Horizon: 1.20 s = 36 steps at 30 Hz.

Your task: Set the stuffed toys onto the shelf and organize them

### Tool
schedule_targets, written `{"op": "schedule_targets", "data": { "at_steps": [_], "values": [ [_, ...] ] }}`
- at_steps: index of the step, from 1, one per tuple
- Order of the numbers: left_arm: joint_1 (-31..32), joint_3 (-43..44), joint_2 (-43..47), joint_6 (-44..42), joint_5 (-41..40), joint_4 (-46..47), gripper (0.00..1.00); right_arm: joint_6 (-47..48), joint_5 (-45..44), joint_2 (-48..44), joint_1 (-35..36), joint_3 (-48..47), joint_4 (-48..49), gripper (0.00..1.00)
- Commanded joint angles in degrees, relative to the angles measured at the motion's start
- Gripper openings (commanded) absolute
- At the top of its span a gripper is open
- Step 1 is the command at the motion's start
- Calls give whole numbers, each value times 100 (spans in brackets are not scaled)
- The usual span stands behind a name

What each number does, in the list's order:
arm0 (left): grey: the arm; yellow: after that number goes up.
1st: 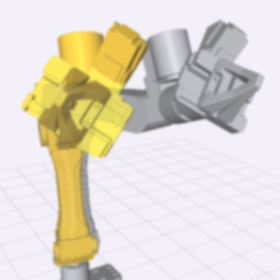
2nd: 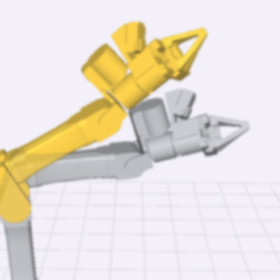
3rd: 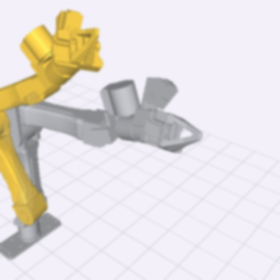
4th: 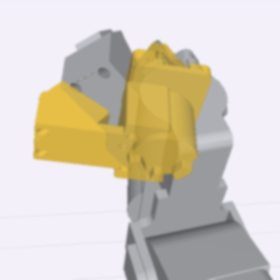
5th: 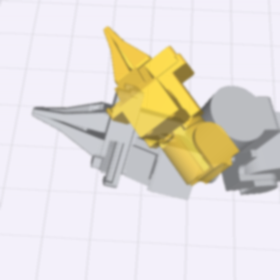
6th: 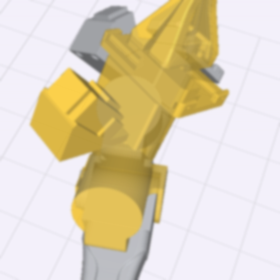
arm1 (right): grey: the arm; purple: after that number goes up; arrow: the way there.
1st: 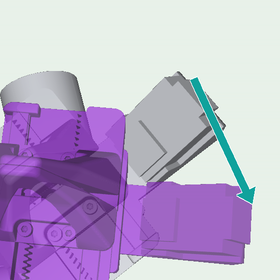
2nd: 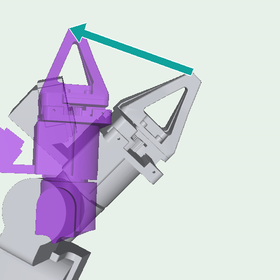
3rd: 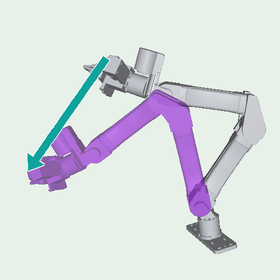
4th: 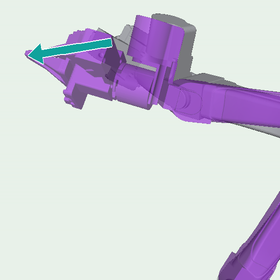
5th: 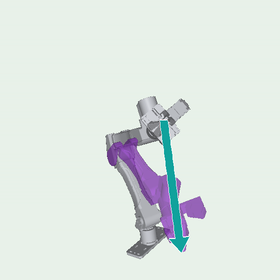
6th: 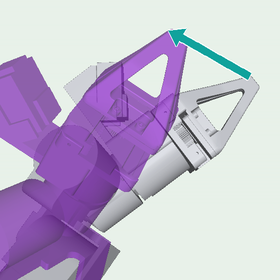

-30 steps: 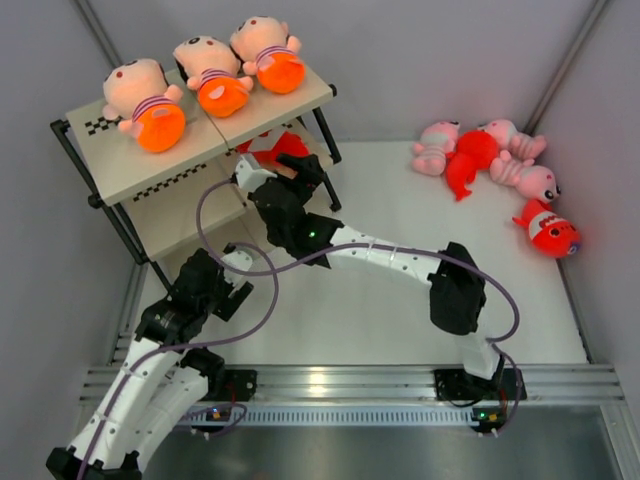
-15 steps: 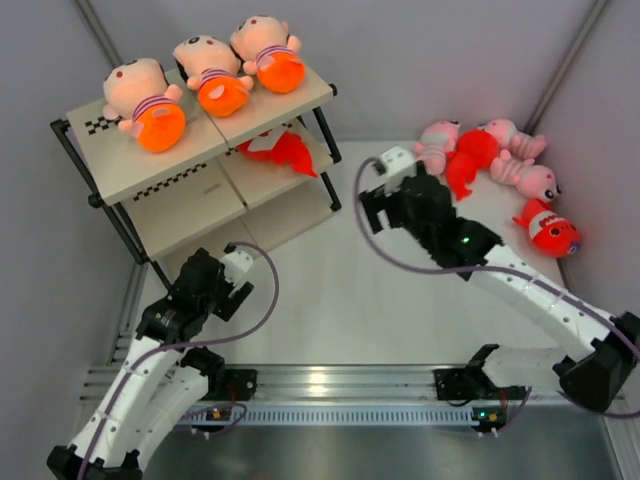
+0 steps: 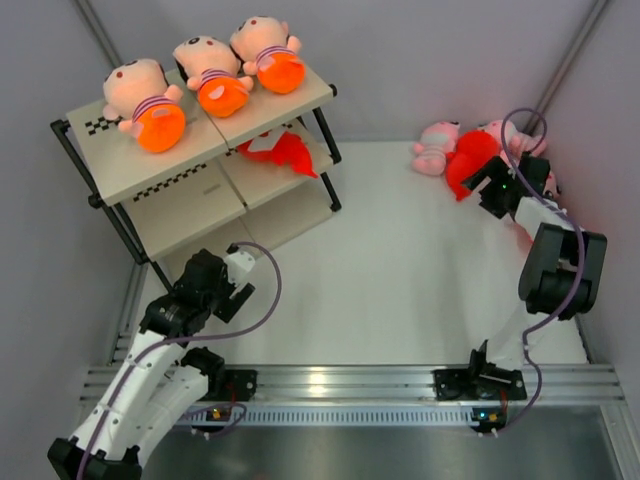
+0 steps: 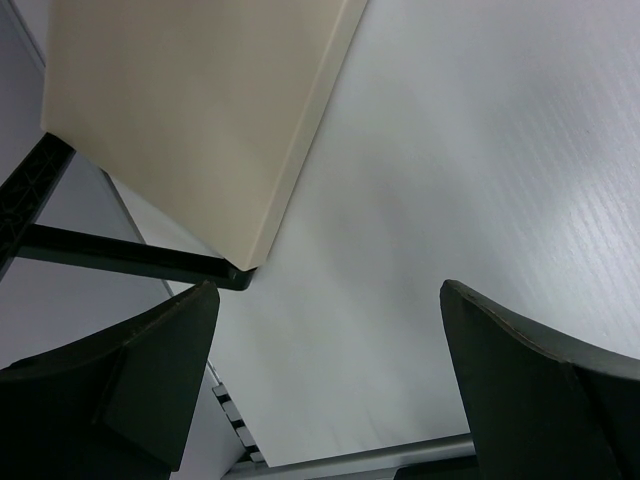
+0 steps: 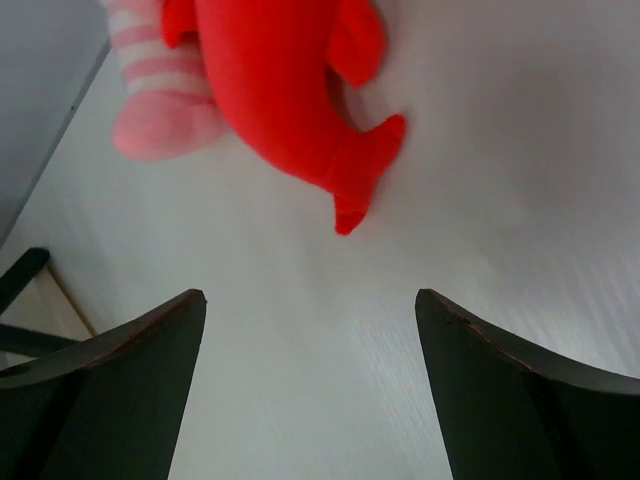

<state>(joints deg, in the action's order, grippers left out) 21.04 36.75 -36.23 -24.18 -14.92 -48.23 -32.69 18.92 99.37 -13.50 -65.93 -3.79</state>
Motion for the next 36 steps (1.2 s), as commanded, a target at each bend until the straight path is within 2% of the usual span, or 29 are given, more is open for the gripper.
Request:
{"op": "schedule_targets", "data": {
  "at_steps": [1,5,10,14,25,28,31,32,34,35,36],
  "values": [
    [-38,78,-121,-42,-73,50,98,-879,-17,624,-83,-701,476,86],
    [-30,148,-314,-34,-117,41,98,-836,-643,1443,-74,-1324,55,85],
    [-47,166,-481,-42,-108,50,98,-949,-460,2243,-65,-1941,-184,84],
    [-73,271,-709,-25,-196,41,98,-1170,-433,2341,22,-1835,98,83],
    [-100,456,-930,10,-248,41,98,-1047,-274,2710,436,-1897,309,83],
    [-109,464,-921,2,-240,42,98,-846,-493,2780,532,-1993,169,80],
    [-109,464,-912,1,-248,50,98,-844,-503,2903,559,-2064,98,57],
    [-117,464,-895,1,-257,42,98,-836,-512,2912,567,-2055,115,39],
    [-109,456,-868,1,-275,41,98,-871,-459,2886,550,-1942,273,22],
    [-109,447,-851,-7,-275,41,98,-871,-450,2851,541,-1845,326,5],
    [-117,438,-851,-7,-275,50,98,-845,-459,2807,541,-1810,326,0]
  ]
}}
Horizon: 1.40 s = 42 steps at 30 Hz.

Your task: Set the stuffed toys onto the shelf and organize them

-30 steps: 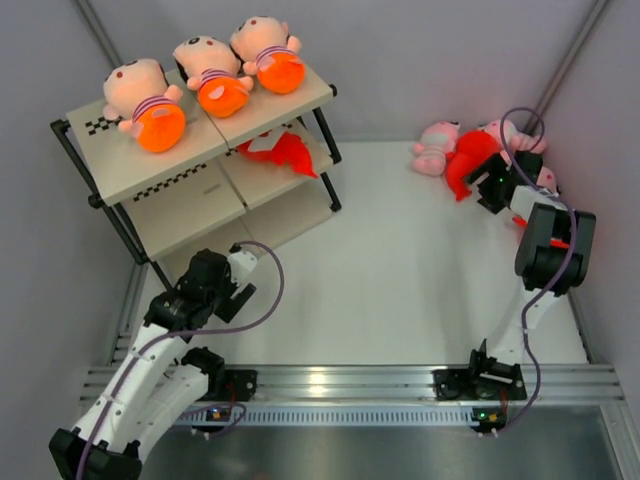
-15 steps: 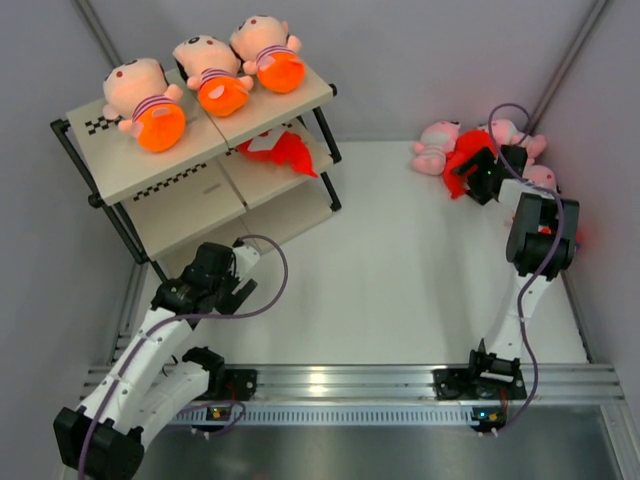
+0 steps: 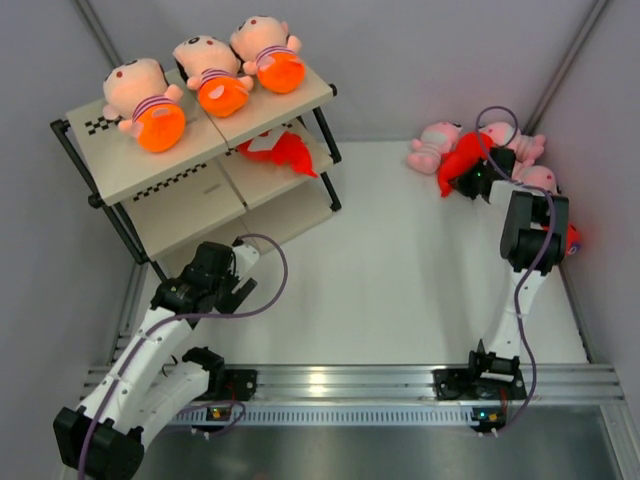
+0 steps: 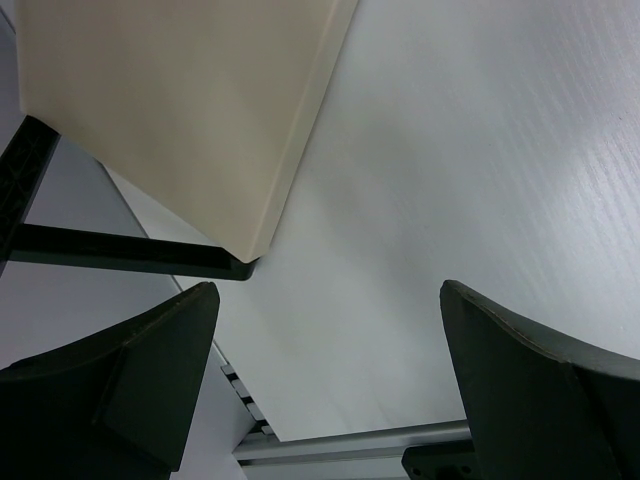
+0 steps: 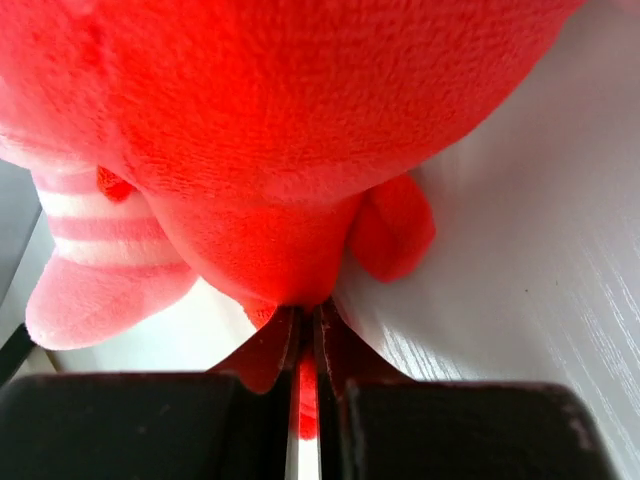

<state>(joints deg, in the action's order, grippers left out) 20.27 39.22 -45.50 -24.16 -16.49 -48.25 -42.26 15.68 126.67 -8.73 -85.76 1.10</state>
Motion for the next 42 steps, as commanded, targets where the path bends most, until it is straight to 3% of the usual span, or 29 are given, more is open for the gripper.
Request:
{"op": "schedule_targets", "data": {
  "at_steps": [1,6,11,15,18,24,28,30,35,42],
  "values": [
    [-41,182,93,-9,-117,44,98,217,-205,-80,65,208,-163,0],
    [-32,191,111,-18,-126,44,98,1033,-671,-1125,91,805,-251,0],
    [-32,261,93,17,-74,44,98,2308,-1846,-2926,319,1411,-837,0],
    [-32,375,102,61,-30,-9,98,3318,-3085,-3990,1203,1851,-1331,0],
    [-32,542,146,104,58,-140,98,3557,-3492,-4920,1776,2203,-1708,0],
    [-32,911,427,87,417,-632,98,4005,-3301,-6213,2691,2450,-2473,0],
    [-41,1245,647,70,743,-975,98,4515,-3230,-6681,3622,2204,-2956,0],
    [-41,1377,700,61,892,-1185,98,4952,-2697,-6856,4176,2160,-3107,0],
    [-41,2061,832,-80,1849,-1801,98,5597,-2465,-7086,5641,2239,-3063,0],
    [-41,2933,647,-106,2764,-2215,98,5948,-2245,-6367,7384,1633,-2888,0]
  ]
}}
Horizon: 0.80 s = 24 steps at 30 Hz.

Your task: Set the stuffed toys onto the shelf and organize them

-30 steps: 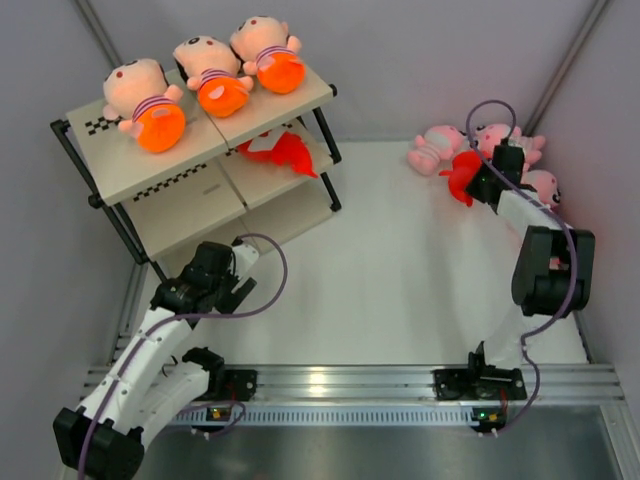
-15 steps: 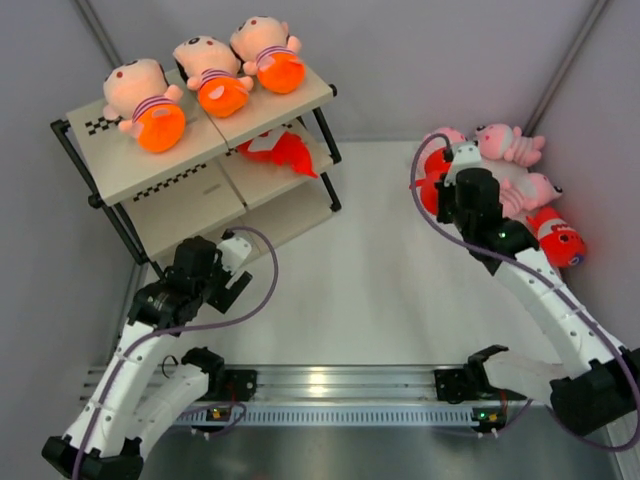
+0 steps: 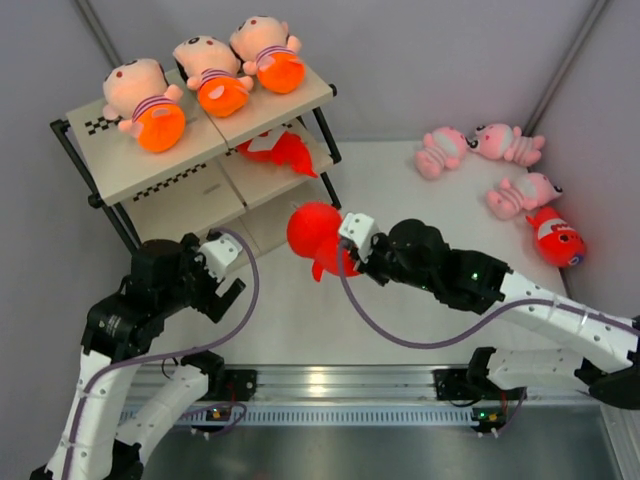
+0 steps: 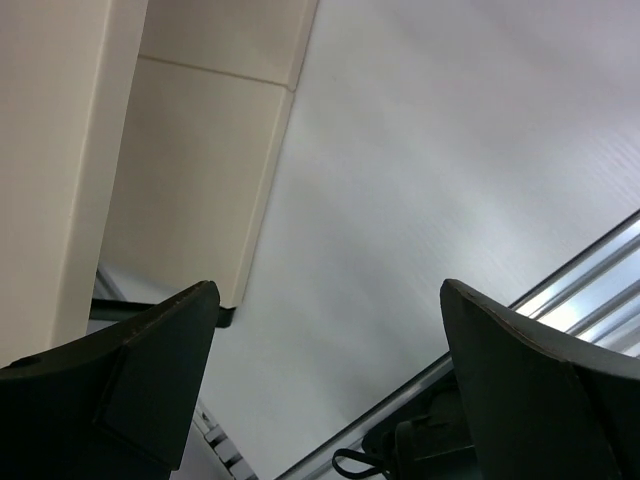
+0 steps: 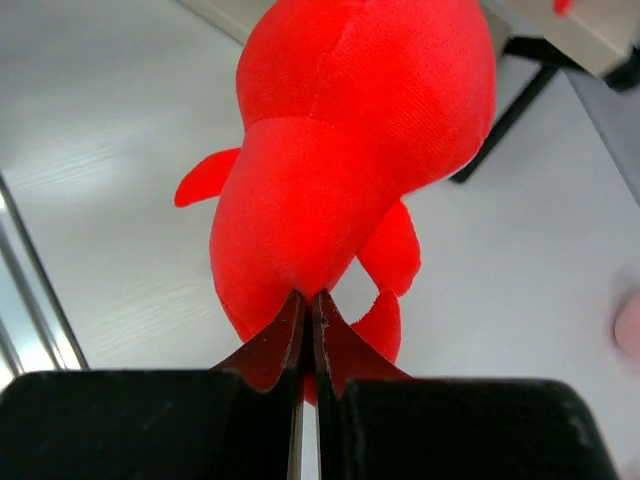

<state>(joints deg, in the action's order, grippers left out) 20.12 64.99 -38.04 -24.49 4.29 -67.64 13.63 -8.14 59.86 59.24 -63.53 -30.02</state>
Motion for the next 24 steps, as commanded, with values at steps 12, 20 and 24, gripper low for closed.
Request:
{"op": "schedule_targets", "data": {
  "at_steps": [12,20,24],
  "values": [
    [-26,1050,-247,41,1574,-303,98,1142,401,1660,1994,-1970,128,0],
    [-26,1112,-256,-248,1443,-276,98,1344,550,1714,2161,-2023,75,0],
    [-26,1165,-335,-381,1530,-250,98,1388,656,1696,2170,-2014,40,0]
  ]
}}
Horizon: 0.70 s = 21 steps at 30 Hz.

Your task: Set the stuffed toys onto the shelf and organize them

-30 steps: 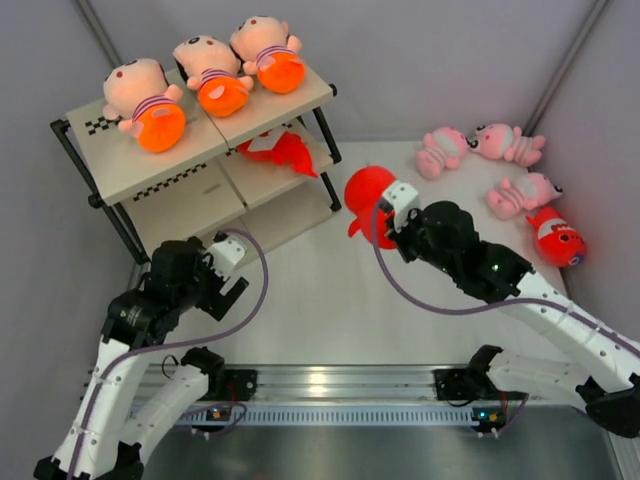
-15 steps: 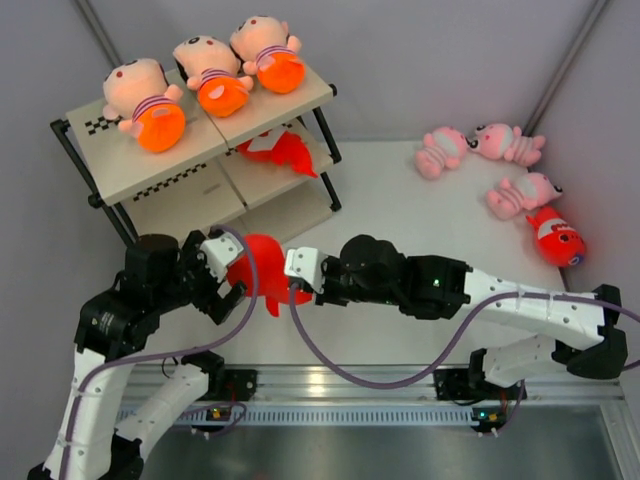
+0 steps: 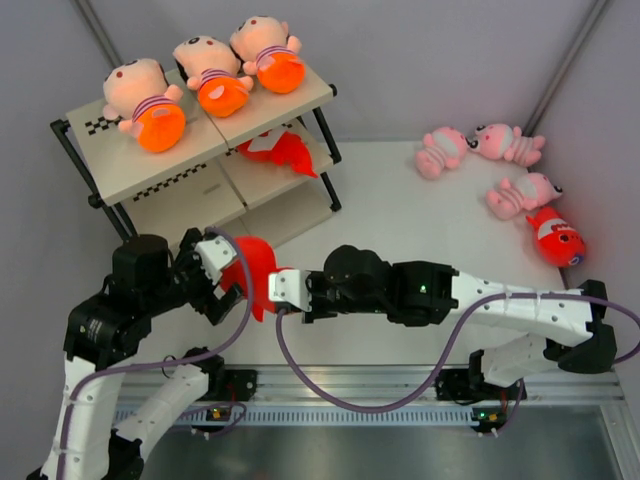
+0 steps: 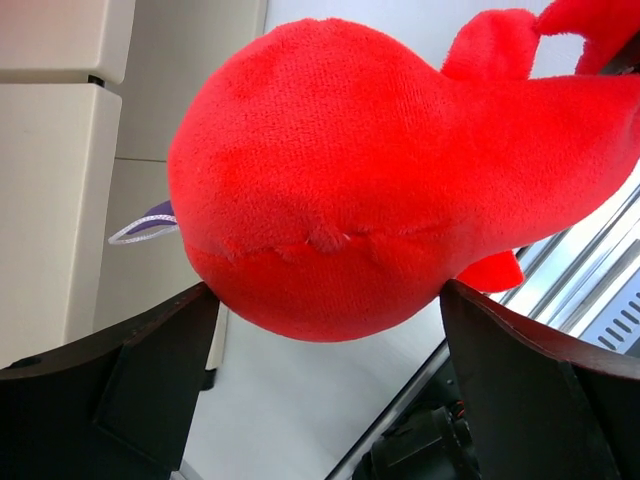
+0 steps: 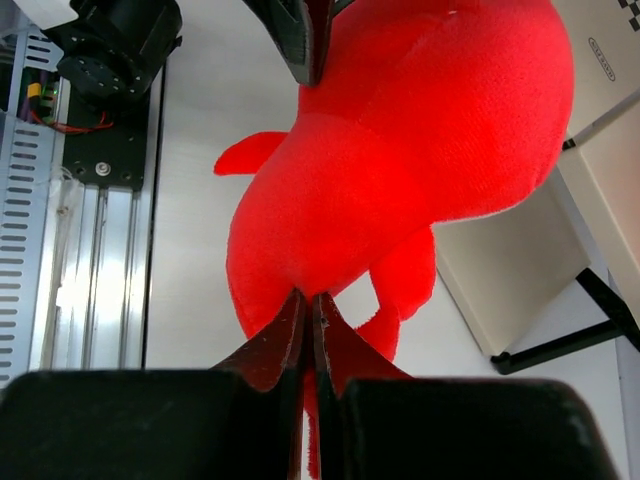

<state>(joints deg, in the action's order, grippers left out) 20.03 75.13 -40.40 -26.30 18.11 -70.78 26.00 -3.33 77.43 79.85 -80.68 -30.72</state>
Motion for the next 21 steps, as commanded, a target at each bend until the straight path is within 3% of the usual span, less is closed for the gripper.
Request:
{"op": "schedule_targets", "data": {
  "at_steps": [1,3,5,7,15,16,18,19,21],
  "values": [
    [-17,142,-125,-252,210,65,96,142,201,-61,118,-299,127,0],
    [-17,90,-169,-296,377,65,81,125,306,-79,118,-281,180,0],
    [-17,19,-231,-314,500,73,34,107,298,-114,127,-211,285,0],
    [-26,-16,-275,-183,650,126,0,98,509,-184,127,-89,487,0],
    [-17,19,-30,108,404,495,0,-665,456,-535,-22,570,1313,0],
    [-26,28,-29,125,360,495,0,-884,474,-571,-197,745,1427,23],
    [-26,80,23,126,334,504,0,-1805,841,-615,-522,879,1700,52],
    [-26,72,41,99,342,504,0,-2166,1087,-624,-724,1010,1823,72],
    [-34,63,85,47,325,495,0,-3300,2097,-641,-1470,1246,2235,82]
  ]
}}
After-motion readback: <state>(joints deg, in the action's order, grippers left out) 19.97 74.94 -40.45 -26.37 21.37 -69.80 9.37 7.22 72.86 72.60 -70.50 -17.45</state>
